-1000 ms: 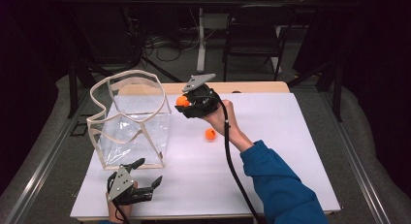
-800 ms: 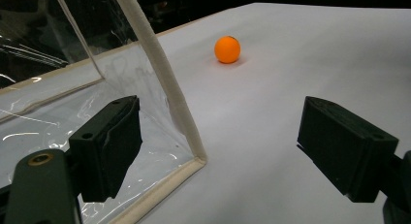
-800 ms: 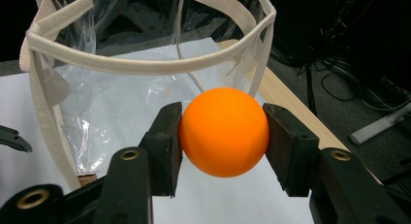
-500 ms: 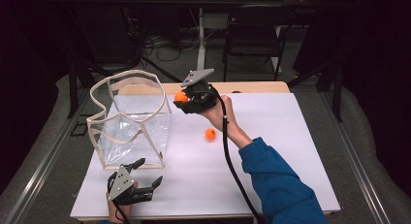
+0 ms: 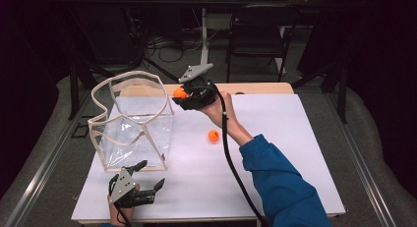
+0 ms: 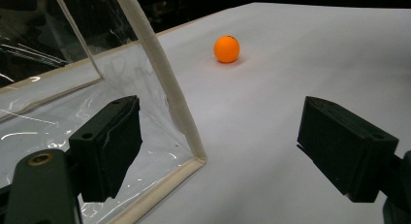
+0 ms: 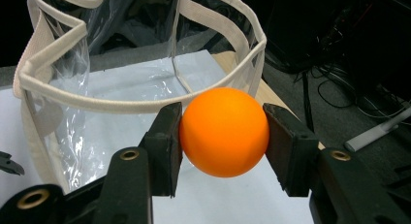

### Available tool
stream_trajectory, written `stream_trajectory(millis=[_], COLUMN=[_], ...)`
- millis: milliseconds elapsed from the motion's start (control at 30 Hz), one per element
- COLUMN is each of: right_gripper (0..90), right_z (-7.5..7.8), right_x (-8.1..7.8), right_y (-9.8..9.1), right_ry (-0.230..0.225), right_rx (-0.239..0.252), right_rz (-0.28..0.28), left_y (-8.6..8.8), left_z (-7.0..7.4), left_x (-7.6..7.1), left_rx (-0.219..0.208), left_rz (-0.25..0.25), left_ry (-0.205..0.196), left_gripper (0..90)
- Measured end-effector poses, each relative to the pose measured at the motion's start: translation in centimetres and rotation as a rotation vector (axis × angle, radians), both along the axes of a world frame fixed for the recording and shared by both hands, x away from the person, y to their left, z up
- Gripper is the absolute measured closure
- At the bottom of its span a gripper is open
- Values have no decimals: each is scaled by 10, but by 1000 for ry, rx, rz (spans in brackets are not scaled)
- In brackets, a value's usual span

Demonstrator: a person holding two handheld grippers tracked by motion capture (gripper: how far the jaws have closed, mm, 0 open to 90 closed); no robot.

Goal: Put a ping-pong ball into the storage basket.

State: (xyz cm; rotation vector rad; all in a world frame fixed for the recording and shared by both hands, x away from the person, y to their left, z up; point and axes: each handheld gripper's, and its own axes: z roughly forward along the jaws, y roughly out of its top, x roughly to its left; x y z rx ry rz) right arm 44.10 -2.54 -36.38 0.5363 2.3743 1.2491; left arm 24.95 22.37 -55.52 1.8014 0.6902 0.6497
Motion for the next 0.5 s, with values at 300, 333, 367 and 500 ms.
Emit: stream_trajectory(millis=[300,333,367,500], right_gripper=[511,511,511,511], right_z=[5,5,6,10], right_x=[1,1,1,2], right_y=[4,4,5,6], right_ry=[1,-1,-1,-8], right_rx=[17,15,17,12], right_rz=[13,13,15,14], left_y=[0,0,0,0], left_z=[0,0,0,0], left_x=[0,0,0,1], left_rx=[1,-3,1,3], left_rz=[-2,0,-2,1], left_ry=[1,2,1,1], left_gripper=[158,158,158,158])
